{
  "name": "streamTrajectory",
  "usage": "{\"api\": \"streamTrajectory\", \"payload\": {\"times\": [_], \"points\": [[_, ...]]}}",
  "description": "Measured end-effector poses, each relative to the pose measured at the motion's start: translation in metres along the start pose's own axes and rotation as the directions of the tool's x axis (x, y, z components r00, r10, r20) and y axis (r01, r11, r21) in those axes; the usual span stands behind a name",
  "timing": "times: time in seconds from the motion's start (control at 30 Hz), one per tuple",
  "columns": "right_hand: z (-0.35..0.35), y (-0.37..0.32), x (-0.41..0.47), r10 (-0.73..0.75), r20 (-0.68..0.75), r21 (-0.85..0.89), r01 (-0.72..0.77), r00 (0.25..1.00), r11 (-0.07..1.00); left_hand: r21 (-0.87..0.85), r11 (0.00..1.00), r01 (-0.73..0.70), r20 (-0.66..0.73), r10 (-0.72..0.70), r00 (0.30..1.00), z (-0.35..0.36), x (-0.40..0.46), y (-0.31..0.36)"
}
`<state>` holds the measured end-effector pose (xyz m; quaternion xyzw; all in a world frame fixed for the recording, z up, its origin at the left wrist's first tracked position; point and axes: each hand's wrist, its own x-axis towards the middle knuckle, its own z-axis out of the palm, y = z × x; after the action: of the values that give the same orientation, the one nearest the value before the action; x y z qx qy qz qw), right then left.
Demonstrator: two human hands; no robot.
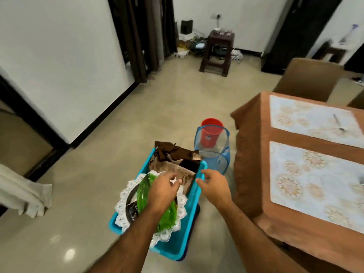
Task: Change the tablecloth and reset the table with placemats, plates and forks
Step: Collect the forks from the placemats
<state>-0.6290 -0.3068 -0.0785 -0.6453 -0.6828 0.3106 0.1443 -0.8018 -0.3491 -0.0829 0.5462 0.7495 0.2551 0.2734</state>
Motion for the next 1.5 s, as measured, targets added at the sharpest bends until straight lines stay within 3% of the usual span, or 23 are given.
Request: {"api": "streamTrajectory", "payload": {"times": [0.33,0.6,0.8,1.0,1.33,1.5], "points": [[-0.178,0.089,-0.099,0.181,-0.33,0.185,-0.125,0.926,0.975,-0.056,0.937,-0.346,0.135,0.35,0.927,0.056,-0.045,0.185],[-0.253,0.196,-0.201,0.342,-0.401,0.258,-0.254,0.85,0.932,-0.158,0.904,-0.397,0.259,0.426,0.867,0.143,-0.129,0.281],[-0.284,0.269,-0.23,0.5,-0.39,0.389,-0.354,0.773,0.851,-0.287,0.918,-0.274,0.38,0.371,0.847,0.205,-0.151,0.324],[-0.302,0.331,-0.201,0.642,-0.378,0.528,-0.415,0.667,0.741,-0.37,0.922,-0.113,0.484,0.295,0.824,0.276,-0.122,0.371],[-0.326,0.434,-0.094,0.777,-0.311,0.575,-0.542,0.547,0.612,-0.209,0.977,-0.03,0.613,0.155,0.774,0.417,-0.033,0.44],[-0.318,0.47,-0.057,0.778,-0.298,0.533,-0.58,0.554,0.617,-0.079,0.994,-0.081,0.618,0.113,0.778,0.478,-0.008,0.443]]}}
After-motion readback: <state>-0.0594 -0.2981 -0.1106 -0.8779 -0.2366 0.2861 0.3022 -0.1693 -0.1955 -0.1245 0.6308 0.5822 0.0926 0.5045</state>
